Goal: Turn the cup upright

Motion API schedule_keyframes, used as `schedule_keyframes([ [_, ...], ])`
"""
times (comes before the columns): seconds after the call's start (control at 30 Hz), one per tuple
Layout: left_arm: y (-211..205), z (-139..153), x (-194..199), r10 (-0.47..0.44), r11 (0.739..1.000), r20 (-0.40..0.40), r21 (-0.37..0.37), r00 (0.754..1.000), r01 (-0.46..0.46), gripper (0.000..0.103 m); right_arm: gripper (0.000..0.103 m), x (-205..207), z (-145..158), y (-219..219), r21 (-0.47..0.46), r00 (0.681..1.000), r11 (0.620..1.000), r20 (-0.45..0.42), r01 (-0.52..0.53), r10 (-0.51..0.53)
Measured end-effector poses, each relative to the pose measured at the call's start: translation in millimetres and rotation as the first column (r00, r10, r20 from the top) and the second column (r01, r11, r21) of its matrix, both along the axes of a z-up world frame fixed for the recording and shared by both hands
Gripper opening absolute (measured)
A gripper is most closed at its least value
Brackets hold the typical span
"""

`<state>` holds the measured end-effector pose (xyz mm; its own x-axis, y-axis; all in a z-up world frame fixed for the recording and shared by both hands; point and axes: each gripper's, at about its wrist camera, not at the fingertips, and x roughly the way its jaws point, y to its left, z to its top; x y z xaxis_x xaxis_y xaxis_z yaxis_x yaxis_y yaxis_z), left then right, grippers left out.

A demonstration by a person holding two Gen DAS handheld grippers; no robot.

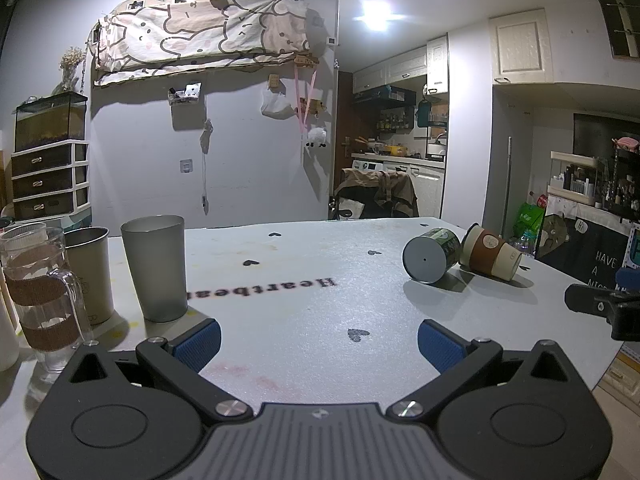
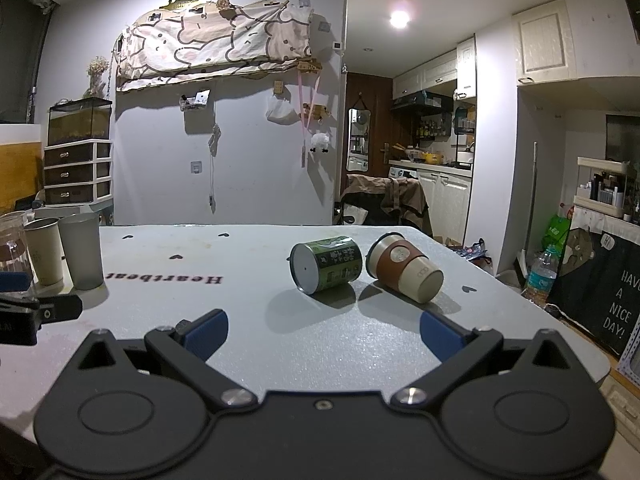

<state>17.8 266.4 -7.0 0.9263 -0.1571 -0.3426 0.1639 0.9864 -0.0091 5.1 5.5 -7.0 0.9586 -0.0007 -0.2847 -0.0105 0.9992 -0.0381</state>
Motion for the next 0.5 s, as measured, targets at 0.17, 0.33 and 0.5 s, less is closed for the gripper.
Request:
schedule_keyframes([
  [0.17, -0.5, -0.3, -0.1, 0.0, 1.0, 0.0, 0.001, 1.0, 0.0, 0.103, 0.103, -0.3, 0.4, 0.0, 0.0, 1.0, 1.0, -0.001, 0.0, 0.0],
  [0.33, -0.5, -0.4, -0.1, 0.0, 1.0, 0.0, 0.001, 1.0, 0.0, 0.103, 0.103, -0.3, 0.3, 0.0, -0.001, 1.0, 1.0, 0.0, 0.0, 0.0],
  [0.5, -0.5, -0.4, -0.1, 0.0, 1.0, 0.0, 0.001, 1.0, 0.0, 0.103, 0.103, -0.3, 0.3, 0.5, -0.001, 1.0, 1.0, 0.0, 0.0, 0.0],
])
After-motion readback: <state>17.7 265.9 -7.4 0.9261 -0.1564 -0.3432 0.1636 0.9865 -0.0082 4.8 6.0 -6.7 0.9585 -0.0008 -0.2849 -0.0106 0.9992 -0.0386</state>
